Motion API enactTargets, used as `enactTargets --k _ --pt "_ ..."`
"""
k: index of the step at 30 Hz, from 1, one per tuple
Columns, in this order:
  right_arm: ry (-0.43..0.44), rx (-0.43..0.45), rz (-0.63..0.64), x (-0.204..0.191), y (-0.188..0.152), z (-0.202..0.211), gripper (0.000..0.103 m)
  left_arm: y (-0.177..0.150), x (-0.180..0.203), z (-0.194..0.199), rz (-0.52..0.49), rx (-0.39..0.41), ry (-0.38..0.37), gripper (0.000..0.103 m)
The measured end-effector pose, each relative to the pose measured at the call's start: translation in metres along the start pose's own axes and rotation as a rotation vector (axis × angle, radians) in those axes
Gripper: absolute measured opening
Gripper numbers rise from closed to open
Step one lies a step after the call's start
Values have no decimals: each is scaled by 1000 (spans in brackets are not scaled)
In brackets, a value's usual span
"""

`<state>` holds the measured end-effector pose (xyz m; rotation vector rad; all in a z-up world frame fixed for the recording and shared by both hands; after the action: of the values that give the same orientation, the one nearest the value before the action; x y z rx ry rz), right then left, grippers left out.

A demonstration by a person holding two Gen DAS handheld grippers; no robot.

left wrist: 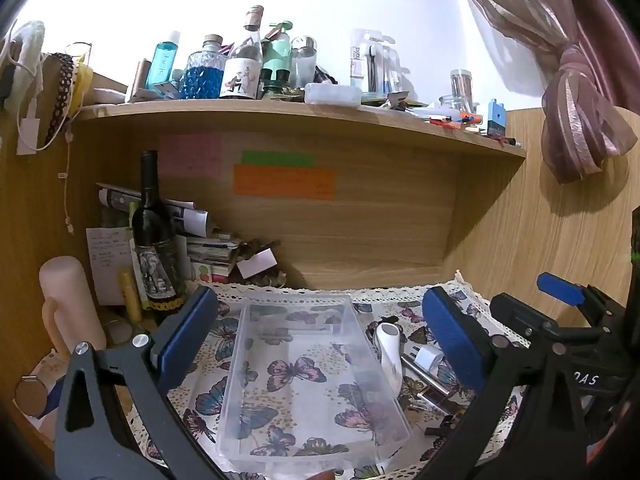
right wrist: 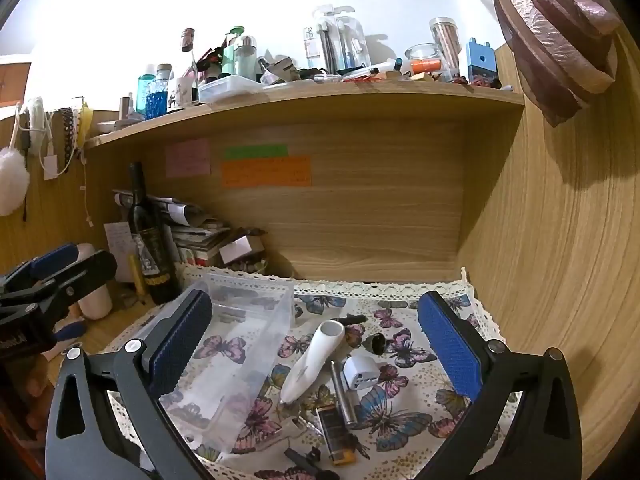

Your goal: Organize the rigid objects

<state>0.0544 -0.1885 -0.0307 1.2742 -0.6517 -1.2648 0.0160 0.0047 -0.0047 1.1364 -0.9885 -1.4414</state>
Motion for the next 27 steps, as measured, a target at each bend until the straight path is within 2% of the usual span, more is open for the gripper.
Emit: enactTargets --k 27 --pt "9 14 -4 1 0 1 103 -1 8 -4 -22 5 -1 103"
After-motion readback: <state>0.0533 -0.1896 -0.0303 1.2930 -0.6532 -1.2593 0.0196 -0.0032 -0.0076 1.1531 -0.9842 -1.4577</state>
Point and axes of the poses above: each gripper's, at about its wrist camera, not at the fingertips, and z roughly against the way its jaws point, x to its right, y to its top, the point moved 1 cm from there along -z, roughly the way its jaws point, and after that the axes turned 14 degrees about -z, right-handed, at the moved point
